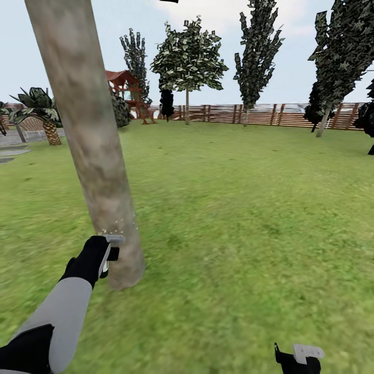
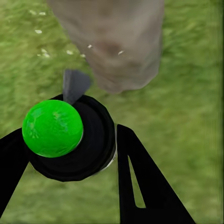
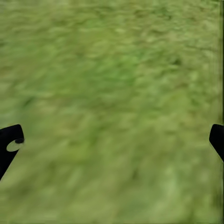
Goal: In the garden, pick up the pesticide atomizer on the floor and spray pesticide onto both trees until each tree trunk is fully covered.
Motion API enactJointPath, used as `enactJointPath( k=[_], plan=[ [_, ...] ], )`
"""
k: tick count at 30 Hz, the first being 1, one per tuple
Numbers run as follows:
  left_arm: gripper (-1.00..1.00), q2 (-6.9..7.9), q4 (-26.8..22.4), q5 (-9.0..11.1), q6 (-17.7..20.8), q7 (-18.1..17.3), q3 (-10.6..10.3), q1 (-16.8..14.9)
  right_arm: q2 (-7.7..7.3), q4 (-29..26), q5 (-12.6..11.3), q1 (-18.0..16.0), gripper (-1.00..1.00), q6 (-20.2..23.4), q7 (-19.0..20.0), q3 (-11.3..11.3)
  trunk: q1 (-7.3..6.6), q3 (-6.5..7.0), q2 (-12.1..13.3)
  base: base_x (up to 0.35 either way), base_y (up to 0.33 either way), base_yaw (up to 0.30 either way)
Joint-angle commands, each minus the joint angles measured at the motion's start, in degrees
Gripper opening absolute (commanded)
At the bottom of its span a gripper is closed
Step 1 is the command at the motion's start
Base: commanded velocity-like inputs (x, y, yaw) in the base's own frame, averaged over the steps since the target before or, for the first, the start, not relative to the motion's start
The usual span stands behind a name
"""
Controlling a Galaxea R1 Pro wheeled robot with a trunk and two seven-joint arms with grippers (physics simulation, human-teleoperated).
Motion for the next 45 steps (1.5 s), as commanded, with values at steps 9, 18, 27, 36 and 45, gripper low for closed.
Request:
enactJointPath(
  k=[9,18,27,36,45],
  plan=[
    [-1.0,1.21,0.77,-0.17,-0.34,-0.13,0.53,0.41,-0.01,0.15,0.61,-0.06,1.0,-0.17,-0.38,-0.22,0.0,-0.06,-0.03,0.138,-0.268,0.14],
    [-1.0,1.11,1.73,-0.01,-2.58,0.27,0.53,3.11,-0.01,0.11,0.61,-0.06,1.0,-0.17,-0.38,-0.22,0.0,-0.06,-0.03,0.196,-0.138,0.276],
    [-1.0,0.65,3.18,0.02,-5.61,0.79,0.55,4.42,0.02,0.17,0.61,-0.06,1.0,-0.18,-0.38,-0.22,0.0,-0.06,-0.03,0.071,-0.001,0.277],
    [-1.0,0.92,2.72,0.03,-5.72,0.84,0.62,7.09,0.05,0.15,0.61,-0.06,1.0,-0.17,-0.38,-0.22,0.0,-0.06,-0.03,0.307,-0.023,0.157],
    [-1.0,0.54,3.03,0.08,-7.16,0.76,0.53,7.52,-0.01,0.08,0.61,-0.06,1.0,-0.14,-0.38,-0.3,0.0,-0.06,-0.03,-0.111,-0.253,0.001]
  ],
)
